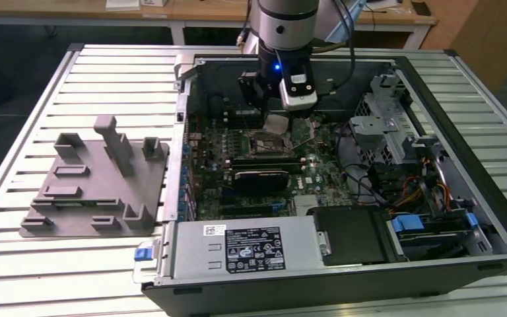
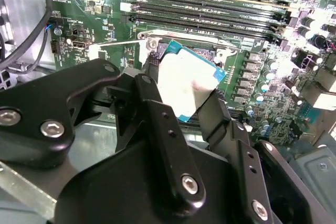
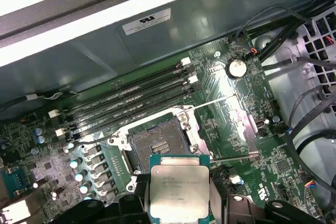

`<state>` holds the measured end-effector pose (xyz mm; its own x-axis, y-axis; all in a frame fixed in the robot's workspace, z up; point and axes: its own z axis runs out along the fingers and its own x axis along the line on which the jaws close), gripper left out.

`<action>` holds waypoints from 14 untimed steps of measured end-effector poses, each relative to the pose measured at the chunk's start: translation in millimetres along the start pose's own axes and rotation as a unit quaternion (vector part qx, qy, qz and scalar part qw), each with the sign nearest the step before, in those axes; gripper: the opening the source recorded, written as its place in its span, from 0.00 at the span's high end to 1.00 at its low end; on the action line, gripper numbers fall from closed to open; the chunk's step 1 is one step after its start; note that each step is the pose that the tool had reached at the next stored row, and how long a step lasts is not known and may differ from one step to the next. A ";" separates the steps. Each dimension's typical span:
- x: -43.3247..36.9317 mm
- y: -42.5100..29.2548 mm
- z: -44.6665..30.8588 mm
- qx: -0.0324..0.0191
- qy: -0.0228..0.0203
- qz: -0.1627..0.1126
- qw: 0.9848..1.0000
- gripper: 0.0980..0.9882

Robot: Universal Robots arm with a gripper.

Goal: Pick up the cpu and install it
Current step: 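Place the cpu into insertion slot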

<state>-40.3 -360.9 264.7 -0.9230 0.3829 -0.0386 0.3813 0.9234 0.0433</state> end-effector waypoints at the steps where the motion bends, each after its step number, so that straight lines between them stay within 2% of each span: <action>1: 0.0 0.0 0.0 0.000 0.000 0.000 1.000 0.50; 3: 0.0 0.0 0.0 0.000 0.000 0.004 1.000 0.50; 8: 0.0 0.0 0.5 0.002 -0.002 0.046 0.999 0.50; 11: 0.0 -0.1 0.7 0.003 -0.003 0.074 0.997 0.50; 14: 0.0 0.0 1.1 0.004 -0.004 0.101 0.995 0.50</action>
<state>-40.3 -360.9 263.7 -0.8272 0.5606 -0.0386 0.5591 0.8280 0.0433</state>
